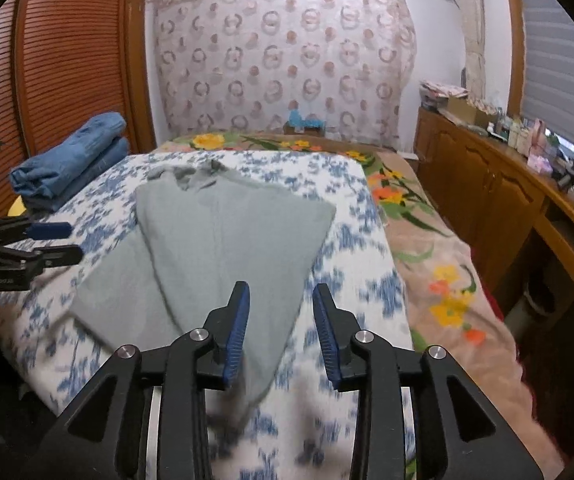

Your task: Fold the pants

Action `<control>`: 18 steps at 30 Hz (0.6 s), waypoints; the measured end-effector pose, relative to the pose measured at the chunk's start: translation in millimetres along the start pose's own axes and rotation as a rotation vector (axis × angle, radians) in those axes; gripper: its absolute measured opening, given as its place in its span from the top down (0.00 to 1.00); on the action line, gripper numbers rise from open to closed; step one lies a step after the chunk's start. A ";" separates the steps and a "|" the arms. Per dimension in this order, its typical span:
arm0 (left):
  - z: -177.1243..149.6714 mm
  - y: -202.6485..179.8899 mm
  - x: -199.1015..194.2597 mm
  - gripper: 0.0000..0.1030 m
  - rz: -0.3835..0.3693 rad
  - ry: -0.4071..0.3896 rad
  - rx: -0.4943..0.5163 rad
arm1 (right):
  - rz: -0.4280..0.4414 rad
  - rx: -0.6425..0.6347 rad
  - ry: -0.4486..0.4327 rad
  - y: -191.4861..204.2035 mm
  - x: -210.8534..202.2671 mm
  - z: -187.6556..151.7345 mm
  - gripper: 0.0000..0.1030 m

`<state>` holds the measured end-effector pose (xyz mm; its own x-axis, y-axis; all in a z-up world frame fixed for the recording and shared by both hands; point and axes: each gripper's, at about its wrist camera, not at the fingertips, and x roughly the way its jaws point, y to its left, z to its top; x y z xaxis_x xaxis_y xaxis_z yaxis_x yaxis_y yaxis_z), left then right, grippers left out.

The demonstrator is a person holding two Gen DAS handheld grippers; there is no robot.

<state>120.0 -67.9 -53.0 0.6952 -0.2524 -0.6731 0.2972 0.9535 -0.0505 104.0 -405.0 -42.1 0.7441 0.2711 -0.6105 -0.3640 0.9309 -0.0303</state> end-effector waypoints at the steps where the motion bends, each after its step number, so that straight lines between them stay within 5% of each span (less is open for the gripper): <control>1: 2.4 2.2 -0.1 0.42 0.005 -0.003 0.000 | 0.022 -0.004 -0.007 1.6 3.8 9.0 0.69; 18: 6.1 24.8 7.2 0.42 0.021 -0.012 -0.049 | 0.188 -0.043 0.105 31.3 96.0 85.3 0.71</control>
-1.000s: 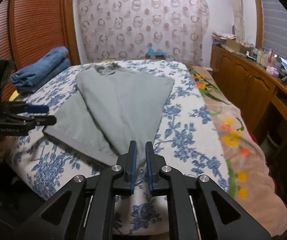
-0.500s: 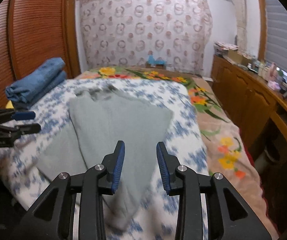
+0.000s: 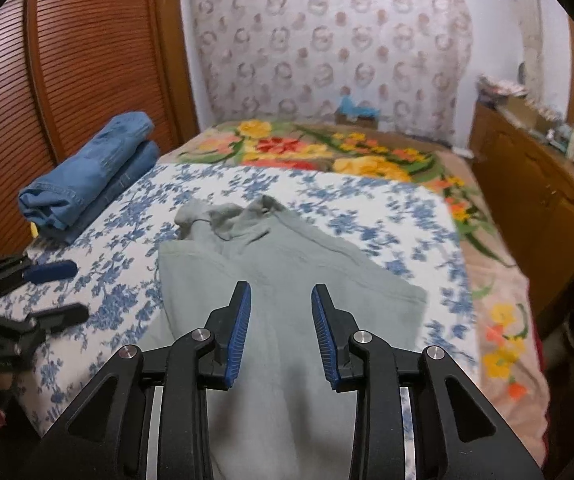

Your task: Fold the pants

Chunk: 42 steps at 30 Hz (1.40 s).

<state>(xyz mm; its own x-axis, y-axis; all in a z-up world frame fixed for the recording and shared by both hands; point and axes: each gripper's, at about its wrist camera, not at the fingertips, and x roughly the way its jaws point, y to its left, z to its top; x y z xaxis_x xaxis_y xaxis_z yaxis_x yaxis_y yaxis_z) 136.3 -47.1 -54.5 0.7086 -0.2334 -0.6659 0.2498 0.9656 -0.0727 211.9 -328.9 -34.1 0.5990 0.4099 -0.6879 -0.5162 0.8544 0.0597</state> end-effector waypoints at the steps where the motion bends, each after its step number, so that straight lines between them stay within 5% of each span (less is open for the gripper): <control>1: -0.8 1.8 0.6 0.42 0.001 0.001 -0.005 | 0.005 -0.001 0.015 0.4 7.2 1.8 0.71; 17: -15.8 2.9 16.9 0.42 -0.015 0.042 -0.010 | 0.073 0.026 0.180 4.2 82.2 8.8 0.79; 23: -21.1 1.4 22.9 0.42 -0.022 0.058 -0.011 | 0.051 -0.007 0.177 11.9 85.0 10.1 0.80; 27: -26.1 -0.7 27.8 0.42 -0.004 0.075 0.004 | 0.078 -0.042 0.177 19.2 84.2 9.0 0.95; 42: -26.4 -21.0 25.0 0.42 -0.040 0.070 0.037 | -0.009 0.004 0.007 -16.0 28.4 35.7 0.97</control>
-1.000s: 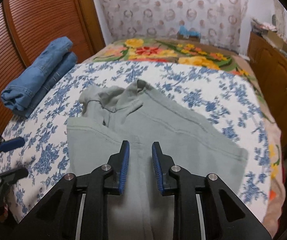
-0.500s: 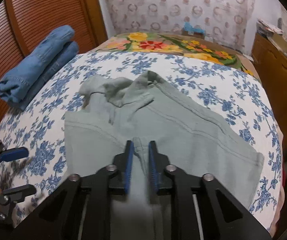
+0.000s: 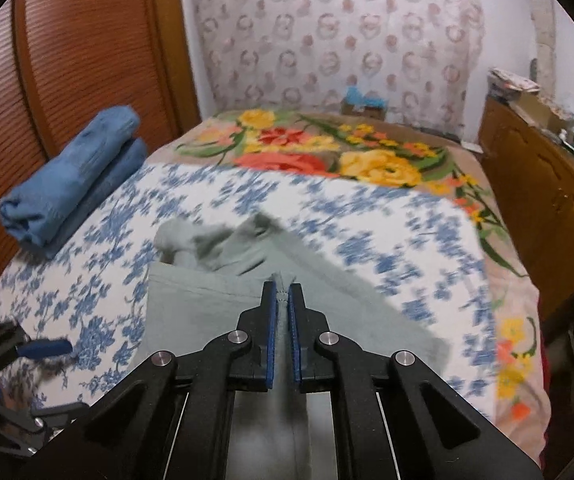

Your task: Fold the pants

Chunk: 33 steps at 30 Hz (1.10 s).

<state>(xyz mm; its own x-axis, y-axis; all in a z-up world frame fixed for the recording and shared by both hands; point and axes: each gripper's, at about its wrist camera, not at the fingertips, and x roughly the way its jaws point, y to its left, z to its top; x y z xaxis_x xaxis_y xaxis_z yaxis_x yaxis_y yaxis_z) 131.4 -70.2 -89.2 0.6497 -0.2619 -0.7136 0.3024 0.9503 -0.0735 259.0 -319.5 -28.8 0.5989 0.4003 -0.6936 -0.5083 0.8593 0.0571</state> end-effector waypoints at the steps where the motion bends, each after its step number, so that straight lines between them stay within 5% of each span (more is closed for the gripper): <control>1: -0.9 -0.9 2.7 0.42 0.008 0.009 0.004 | -0.006 0.002 0.001 -1.7 -1.4 0.5 0.97; 12: -3.1 -5.5 8.4 0.42 0.035 0.034 0.026 | -0.092 0.032 0.061 -40.9 11.4 -11.4 0.97; 33: -5.4 -3.7 6.2 0.42 0.023 0.025 0.016 | -0.181 0.118 0.012 -78.3 1.0 -20.2 0.97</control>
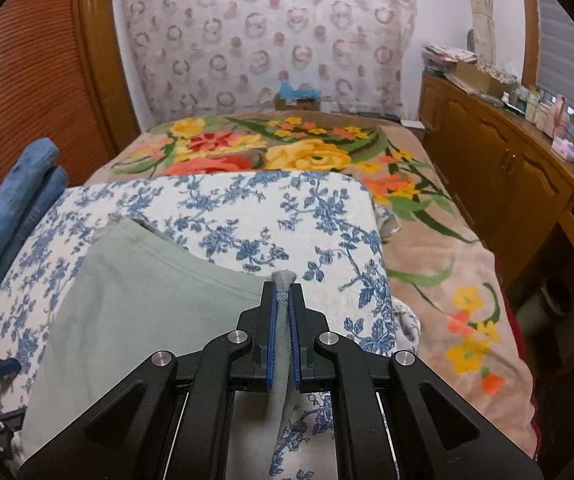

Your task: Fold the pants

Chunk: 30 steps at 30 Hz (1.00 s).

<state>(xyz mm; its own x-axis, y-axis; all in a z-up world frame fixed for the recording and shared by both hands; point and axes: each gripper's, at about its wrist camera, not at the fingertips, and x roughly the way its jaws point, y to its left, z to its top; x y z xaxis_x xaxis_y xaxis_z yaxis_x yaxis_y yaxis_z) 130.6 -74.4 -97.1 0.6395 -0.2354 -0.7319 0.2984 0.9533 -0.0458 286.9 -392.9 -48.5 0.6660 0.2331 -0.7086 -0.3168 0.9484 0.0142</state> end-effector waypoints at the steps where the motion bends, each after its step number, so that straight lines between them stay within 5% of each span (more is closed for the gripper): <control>1: 0.2 0.2 0.2 0.42 0.000 0.000 0.000 | -0.005 -0.001 0.003 0.3 0.9 -0.4 0.97; 8: -0.2 0.4 0.0 0.42 -0.005 -0.001 -0.003 | -0.008 0.025 0.054 -6.3 9.5 -6.4 0.97; 16: -0.6 0.7 0.0 0.42 -0.009 -0.002 -0.006 | 0.018 0.038 0.062 -12.9 -10.8 -27.6 0.84; 30: -0.6 0.7 0.1 0.42 -0.005 -0.001 -0.002 | 0.136 -0.052 0.033 43.0 -97.3 -117.5 0.72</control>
<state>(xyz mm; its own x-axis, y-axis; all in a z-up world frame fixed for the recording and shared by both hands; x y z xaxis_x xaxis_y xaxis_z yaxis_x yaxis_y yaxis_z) 130.4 -73.7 -97.6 0.6390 -0.2402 -0.7307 0.3003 0.9525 -0.0505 129.1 -400.0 -61.8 0.5924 0.3503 -0.7255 -0.4377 0.8960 0.0753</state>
